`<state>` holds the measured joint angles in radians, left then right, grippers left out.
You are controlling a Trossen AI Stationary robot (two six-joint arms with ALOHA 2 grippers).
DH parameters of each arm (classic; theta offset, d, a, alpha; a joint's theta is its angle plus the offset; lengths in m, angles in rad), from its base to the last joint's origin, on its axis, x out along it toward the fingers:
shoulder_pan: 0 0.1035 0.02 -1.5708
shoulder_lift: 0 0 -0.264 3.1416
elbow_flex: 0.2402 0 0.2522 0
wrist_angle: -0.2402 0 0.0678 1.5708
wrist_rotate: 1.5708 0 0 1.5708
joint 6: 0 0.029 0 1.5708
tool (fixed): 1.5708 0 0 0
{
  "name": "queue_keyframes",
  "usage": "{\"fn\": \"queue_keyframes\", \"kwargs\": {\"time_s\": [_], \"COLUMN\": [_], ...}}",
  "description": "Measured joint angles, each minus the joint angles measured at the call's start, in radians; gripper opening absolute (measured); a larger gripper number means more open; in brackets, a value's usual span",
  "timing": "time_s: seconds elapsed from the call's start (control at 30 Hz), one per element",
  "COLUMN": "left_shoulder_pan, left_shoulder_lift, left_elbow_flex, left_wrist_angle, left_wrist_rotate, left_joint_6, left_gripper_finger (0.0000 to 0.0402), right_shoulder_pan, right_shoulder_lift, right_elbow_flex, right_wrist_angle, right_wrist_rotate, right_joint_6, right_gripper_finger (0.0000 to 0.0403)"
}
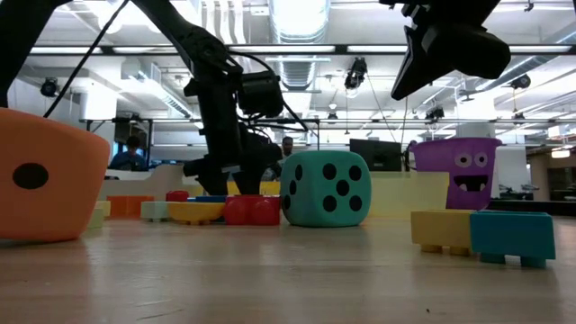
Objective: Pick & Place Toys
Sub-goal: Put the yellow deck of cards into the yellow basket
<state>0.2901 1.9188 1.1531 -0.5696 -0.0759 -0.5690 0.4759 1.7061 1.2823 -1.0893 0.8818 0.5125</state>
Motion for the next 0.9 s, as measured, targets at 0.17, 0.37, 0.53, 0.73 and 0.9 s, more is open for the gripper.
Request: {"fn": "queue_keyframes", "kwargs": {"time_s": [0.17, 0.37, 0.53, 0.73, 0.9], "left_shoulder_pan": [-0.001, -0.004, -0.007, -0.014, -0.016], "left_shoulder_lift": [-0.003, -0.024, -0.058, -0.101, -0.170], "left_elbow_flex": [0.000, -0.004, -0.004, -0.003, -0.002], "left_wrist_angle": [-0.004, -0.016, -0.017, -0.025, -0.044], "left_wrist_rotate": [0.001, 0.002, 0.001, 0.001, -0.001], "left_joint_6": [0.009, 0.022, 0.024, 0.023, 0.030], "left_gripper_finger": [0.0297, 0.0297, 0.0296, 0.0296, 0.0296], "right_shoulder_pan": [0.000, 0.000, 0.000, 0.000, 0.000], "right_shoulder_lift": [0.000, 0.000, 0.000, 0.000, 0.000], "right_elbow_flex": [0.000, 0.000, 0.000, -0.001, -0.002], "right_wrist_angle": [0.000, 0.000, -0.002, -0.002, -0.003], "right_wrist_rotate": [0.000, 0.000, 0.000, 0.000, 0.000], "right_joint_6": [0.000, 0.000, 0.000, 0.000, 0.000], "right_gripper_finger": [0.0009, 0.0009, 0.0009, 0.0009, 0.0009]}}
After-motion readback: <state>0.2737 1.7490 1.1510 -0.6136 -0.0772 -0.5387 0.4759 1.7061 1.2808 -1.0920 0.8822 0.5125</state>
